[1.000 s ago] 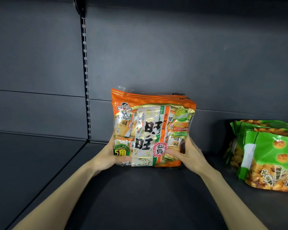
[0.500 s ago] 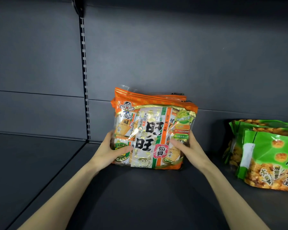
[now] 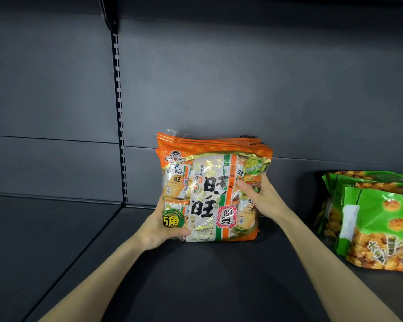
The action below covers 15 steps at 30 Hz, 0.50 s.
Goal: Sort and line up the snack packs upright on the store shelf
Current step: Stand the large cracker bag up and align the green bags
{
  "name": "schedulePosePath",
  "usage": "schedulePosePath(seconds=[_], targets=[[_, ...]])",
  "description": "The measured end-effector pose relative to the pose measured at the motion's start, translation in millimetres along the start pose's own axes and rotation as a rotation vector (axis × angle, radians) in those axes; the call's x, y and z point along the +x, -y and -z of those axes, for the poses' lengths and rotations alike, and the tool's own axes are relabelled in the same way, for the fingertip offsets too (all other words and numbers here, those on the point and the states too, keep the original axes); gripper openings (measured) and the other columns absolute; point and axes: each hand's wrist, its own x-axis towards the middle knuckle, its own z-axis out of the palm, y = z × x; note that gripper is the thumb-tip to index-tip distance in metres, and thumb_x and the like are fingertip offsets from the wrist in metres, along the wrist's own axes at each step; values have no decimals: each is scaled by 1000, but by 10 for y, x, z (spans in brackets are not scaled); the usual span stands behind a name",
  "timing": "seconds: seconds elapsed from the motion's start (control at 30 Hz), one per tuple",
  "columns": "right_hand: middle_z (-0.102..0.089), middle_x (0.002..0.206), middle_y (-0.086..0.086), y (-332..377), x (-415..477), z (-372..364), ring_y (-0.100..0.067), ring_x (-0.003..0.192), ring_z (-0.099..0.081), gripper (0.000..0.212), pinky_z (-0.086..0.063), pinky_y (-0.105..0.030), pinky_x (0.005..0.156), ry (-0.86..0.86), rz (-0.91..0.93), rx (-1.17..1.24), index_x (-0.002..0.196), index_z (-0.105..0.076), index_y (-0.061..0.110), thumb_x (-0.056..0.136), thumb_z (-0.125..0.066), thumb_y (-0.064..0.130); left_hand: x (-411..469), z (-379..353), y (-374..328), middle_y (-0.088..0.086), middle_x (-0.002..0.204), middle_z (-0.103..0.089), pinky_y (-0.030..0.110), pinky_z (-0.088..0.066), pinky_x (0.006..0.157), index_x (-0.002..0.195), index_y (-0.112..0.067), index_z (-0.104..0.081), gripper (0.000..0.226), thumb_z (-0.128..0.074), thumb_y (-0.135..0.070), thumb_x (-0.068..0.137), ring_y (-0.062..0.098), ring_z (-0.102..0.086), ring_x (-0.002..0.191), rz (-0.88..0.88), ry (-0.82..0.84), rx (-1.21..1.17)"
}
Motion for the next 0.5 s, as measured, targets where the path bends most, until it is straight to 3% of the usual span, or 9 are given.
schedulePosePath(seconds=[0.1,0.23,0.33,0.43,0.5], targets=[[-63,121,12,71,76,-19,-8,107,-63,75,-48,-42,100,7,-6,-5,139,-32,29,75,-67,49,14,10,31,-13,114,-67,43,-52,93,139,-43,-19,117,-91,-37,47,12,-65,107,14,-5,26],[-58,127,10,116,134,-44,-12,115,-58,91,-45,-39,101,5,-18,-1,143,-23,29,68,-70,53,18,-2,8,-18,108,-66,28,-48,97,136,-43,-19,103,-87,-16,63,3,-63,103,26,-25,78],[-57,123,9,60,95,-47,-9,109,-59,80,-49,-24,84,-36,-44,68,140,-23,30,77,-72,37,11,14,-2,-24,102,-68,26,-51,91,129,-48,-24,97,-88,-19,61,2,-65,99,14,-39,90],[-66,117,4,6,53,-29,-12,101,-66,59,-52,-32,87,-70,-95,140,127,-48,27,76,-75,32,14,27,7,-18,107,-69,33,-56,85,132,-41,-33,96,-88,-10,60,9,-68,99,-14,-59,20],[-70,111,3,11,28,-34,-12,96,-68,53,-53,-29,82,-67,-114,189,123,-56,22,74,-76,31,15,28,-11,-15,109,-69,33,-57,83,135,-33,-36,96,-87,-5,59,10,-68,100,-27,-73,-18]])
